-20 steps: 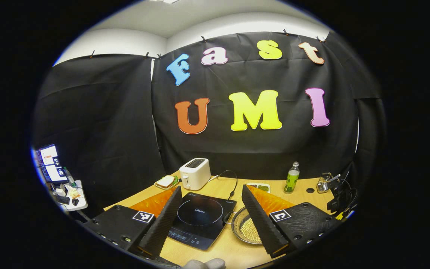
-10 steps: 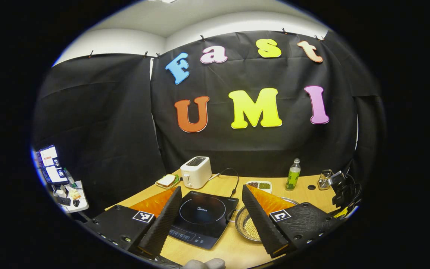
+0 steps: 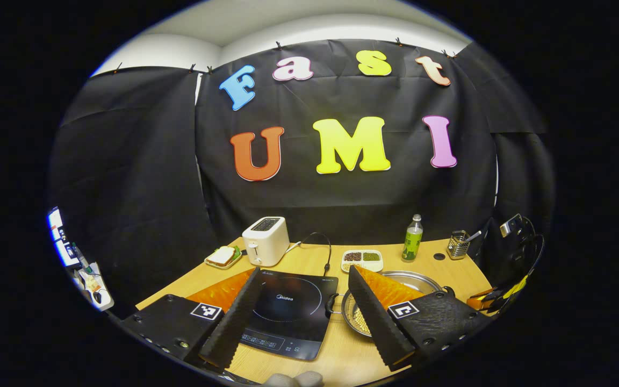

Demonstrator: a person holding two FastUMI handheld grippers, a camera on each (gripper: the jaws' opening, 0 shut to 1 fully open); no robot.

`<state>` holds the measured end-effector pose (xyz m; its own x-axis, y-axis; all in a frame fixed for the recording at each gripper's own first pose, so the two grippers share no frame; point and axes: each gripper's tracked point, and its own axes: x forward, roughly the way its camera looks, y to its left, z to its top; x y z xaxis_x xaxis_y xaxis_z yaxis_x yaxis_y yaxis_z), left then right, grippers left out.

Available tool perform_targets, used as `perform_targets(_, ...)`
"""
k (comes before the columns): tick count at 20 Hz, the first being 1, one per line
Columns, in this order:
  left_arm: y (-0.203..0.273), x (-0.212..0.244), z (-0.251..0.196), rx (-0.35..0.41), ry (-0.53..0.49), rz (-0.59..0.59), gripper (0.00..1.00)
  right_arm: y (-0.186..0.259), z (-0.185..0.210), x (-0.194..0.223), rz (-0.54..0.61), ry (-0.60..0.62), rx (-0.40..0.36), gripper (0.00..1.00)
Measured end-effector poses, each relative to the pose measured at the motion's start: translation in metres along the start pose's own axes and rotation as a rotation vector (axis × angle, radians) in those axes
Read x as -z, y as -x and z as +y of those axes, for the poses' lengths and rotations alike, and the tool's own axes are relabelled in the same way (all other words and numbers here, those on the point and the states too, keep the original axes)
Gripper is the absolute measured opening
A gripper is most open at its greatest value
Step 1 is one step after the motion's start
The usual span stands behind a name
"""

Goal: First push the handle of the pot to place it horizontally, then grasp the pot with both hands and set it on the induction cooktop.

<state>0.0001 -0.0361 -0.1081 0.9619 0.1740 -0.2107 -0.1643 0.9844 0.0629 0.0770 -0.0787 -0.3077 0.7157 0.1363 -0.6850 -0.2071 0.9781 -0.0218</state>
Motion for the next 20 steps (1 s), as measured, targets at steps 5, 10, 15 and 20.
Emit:
perform_targets(5, -0.014, 0.017, 0.014, 0.100, -0.008, 0.009, 0.97, 0.032, 0.012, 0.002, -0.073, -0.050, 0.094, 0.27)
perform_targets(10, -0.032, 0.046, 0.021, 0.173, -0.023, 0.054, 0.97, 0.051, 0.020, 0.004, -0.126, -0.115, 0.178, 0.91)
perform_targets(15, -0.061, 0.093, 0.007, 0.217, -0.007, 0.158, 0.97, 0.039, 0.030, -0.001, -0.130, -0.140, 0.169, 0.91)
perform_targets(20, -0.101, 0.134, -0.020, 0.227, -0.008, 0.261, 0.96, 0.006, 0.031, -0.018, -0.117, -0.123, 0.143, 0.91)
